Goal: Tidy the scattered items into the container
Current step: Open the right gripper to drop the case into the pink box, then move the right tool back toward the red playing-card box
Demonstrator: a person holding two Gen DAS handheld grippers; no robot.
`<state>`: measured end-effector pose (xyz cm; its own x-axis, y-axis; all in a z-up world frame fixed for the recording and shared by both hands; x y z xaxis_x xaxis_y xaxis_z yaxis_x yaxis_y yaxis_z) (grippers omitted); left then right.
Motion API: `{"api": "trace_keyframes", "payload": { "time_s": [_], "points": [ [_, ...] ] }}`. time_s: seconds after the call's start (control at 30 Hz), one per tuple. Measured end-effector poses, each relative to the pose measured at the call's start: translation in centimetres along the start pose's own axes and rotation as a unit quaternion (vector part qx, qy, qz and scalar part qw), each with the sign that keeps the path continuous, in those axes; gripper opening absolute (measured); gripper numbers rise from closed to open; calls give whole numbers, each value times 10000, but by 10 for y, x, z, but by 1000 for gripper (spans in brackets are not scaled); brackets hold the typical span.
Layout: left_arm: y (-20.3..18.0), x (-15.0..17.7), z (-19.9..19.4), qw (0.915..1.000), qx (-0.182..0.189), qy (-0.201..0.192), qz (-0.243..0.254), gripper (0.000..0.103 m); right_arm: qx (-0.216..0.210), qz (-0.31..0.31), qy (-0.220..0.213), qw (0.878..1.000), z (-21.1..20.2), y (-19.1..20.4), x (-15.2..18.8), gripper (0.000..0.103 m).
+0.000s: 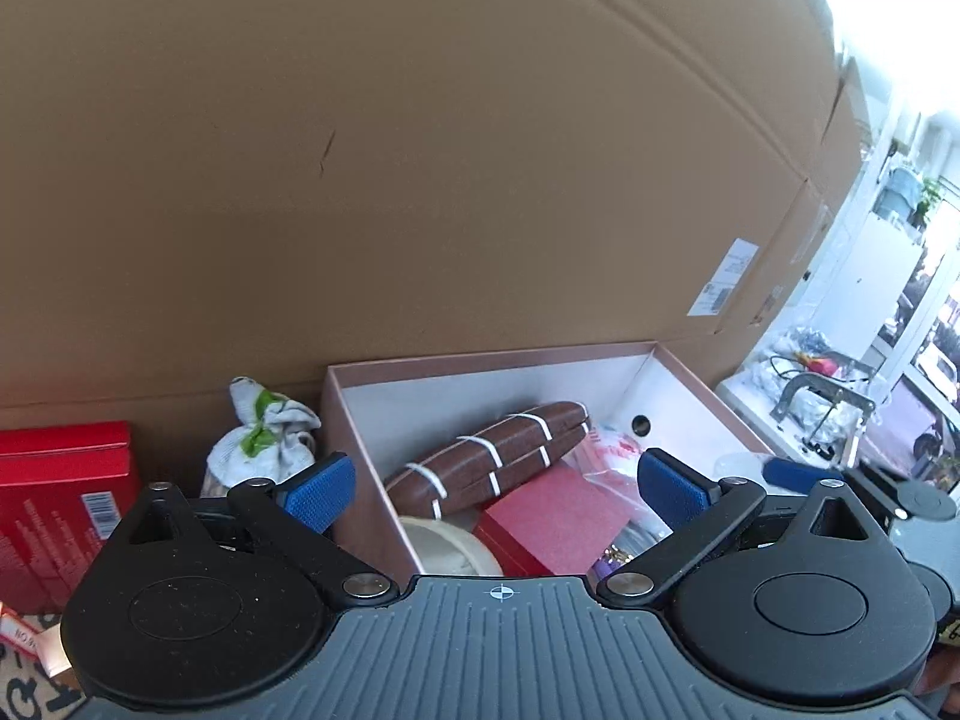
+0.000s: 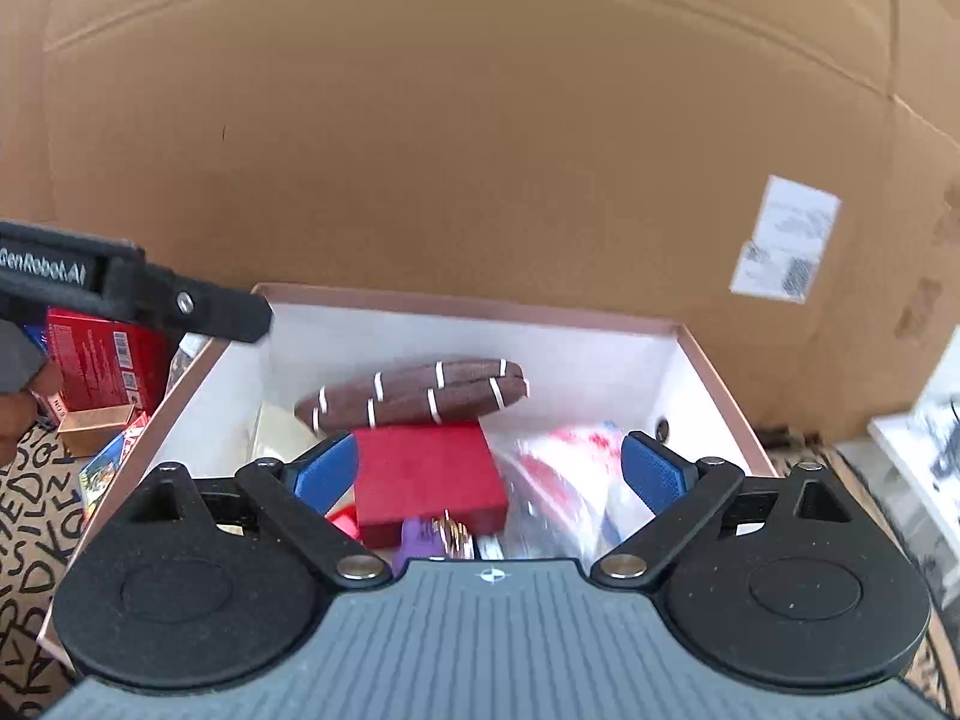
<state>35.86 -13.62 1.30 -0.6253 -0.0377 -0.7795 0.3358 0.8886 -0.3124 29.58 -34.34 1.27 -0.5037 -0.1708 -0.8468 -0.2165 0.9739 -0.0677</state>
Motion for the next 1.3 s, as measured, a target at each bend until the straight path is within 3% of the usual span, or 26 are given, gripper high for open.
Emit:
{"api": "trace_keyframes", "payload": {
  "time_s": [0.27,0.47,0.63,0.87,1.3],
  "points": [
    [-7,27,-43,9993,-160,-203,281,103,-92,396,-339,9986,-50,15,20,99],
    [-14,66,-106,9955,-302,-683,590,103,-209,791,-769,9937,-70,35,30,101],
    [-16,104,-141,9922,-615,-800,733,103,-295,1286,-701,9888,-81,51,53,102],
    [-10,143,-153,9945,-744,-577,455,103,61,1687,-377,9849,-96,68,80,102],
    [17,190,-200,9918,-1112,-563,286,103,-428,1531,-218,9870,-128,141,94,102]
  ]
}}
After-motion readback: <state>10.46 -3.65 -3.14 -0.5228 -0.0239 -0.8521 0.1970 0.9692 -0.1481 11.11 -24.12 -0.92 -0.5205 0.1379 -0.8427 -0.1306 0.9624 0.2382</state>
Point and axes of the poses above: each gripper's, at about its wrist camera, not at the fingertips, and z roughly the way its jaws point, y to its left, x to its underside, the point moved 8 cm from there along z, roughly the way its jaws point, and after that the axes turned 2 degrees about y, right-handed, at the moved point
